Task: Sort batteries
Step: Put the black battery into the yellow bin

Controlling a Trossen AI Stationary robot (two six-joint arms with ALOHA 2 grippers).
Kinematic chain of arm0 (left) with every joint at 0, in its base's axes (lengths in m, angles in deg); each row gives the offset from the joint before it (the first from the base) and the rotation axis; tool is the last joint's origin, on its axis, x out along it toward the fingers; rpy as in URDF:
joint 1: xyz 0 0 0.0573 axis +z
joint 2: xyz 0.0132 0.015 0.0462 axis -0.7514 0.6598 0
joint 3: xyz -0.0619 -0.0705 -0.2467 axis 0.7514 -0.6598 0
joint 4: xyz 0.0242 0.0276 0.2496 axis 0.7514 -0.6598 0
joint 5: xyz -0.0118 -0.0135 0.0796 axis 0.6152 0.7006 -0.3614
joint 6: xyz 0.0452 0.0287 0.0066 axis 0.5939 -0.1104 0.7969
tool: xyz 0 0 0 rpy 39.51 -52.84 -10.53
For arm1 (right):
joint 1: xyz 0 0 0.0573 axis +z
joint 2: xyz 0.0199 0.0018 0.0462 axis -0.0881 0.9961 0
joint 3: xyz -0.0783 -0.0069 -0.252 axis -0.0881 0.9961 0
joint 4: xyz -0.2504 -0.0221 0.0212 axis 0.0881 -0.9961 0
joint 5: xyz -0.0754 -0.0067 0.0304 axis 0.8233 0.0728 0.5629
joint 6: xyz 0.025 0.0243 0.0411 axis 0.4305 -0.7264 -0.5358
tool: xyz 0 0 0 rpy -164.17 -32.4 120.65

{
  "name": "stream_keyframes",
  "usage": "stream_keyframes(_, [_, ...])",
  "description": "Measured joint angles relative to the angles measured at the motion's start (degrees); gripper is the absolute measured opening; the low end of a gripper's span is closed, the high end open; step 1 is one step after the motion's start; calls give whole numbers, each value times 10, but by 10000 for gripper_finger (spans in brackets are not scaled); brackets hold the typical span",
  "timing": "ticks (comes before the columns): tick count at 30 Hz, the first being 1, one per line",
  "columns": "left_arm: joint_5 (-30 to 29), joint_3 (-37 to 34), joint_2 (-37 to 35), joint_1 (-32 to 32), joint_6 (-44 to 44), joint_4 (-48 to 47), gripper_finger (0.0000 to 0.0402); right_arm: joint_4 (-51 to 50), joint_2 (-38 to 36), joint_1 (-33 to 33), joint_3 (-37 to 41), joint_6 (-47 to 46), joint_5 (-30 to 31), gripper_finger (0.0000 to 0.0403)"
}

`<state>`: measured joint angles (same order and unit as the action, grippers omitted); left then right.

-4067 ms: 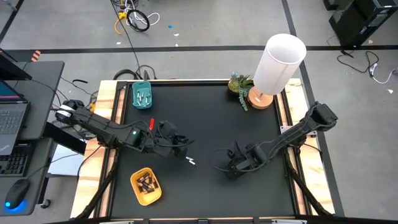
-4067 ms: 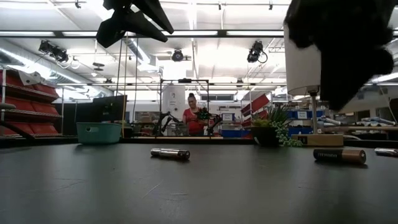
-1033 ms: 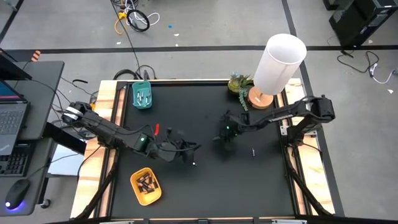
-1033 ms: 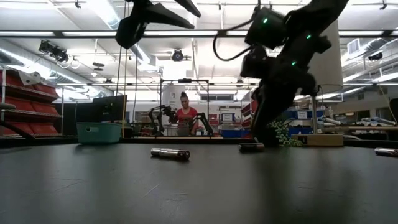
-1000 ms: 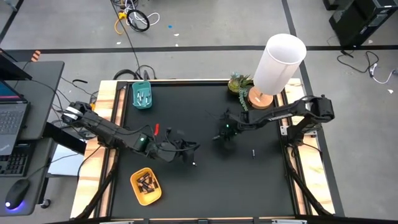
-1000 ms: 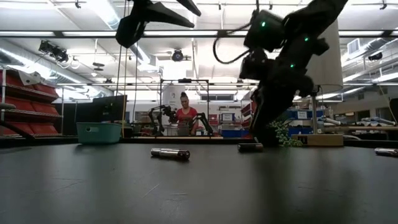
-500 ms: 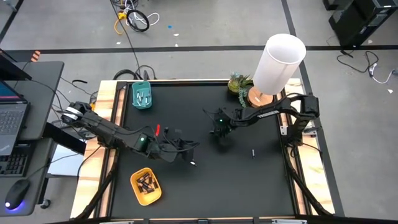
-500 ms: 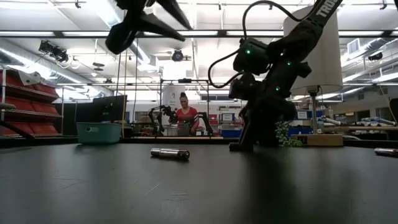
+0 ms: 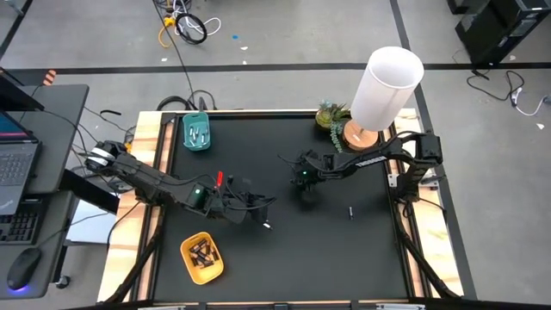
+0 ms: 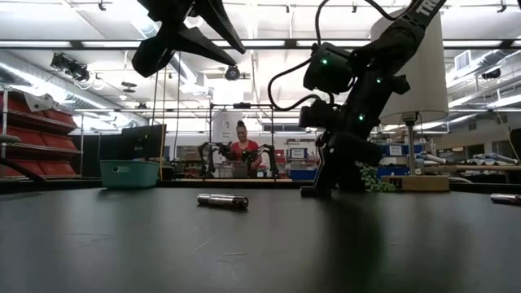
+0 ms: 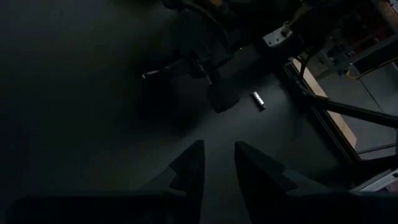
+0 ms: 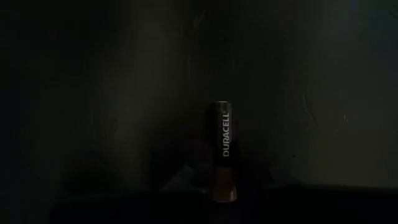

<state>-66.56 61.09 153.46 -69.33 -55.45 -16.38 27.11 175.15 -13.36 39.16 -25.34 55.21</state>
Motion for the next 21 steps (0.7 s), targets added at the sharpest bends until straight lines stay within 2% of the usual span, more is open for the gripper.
stream_keyframes(4, [0,0,0,0,0,0,103,-46,-17,8,-28,0,4,22])
stream_keyframes(6, [0,0,-2,0,0,0,103,-62,-29,11,-47,0,6,1])
stream_keyframes(8, [-1,0,-9,0,1,-7,103,-89,-39,15,-62,0,6,6])
stream_keyframes(15, [-50,0,-56,-9,2,-73,103,-126,-94,23,-84,-13,6,4])
stream_keyframes(18, [-54,0,-62,-9,10,-74,103,-123,-99,13,-84,-34,-11,1])
stream_keyframes(21, [-51,0,-63,-10,17,-72,103,-116,-86,-3,-84,-41,-58,15])
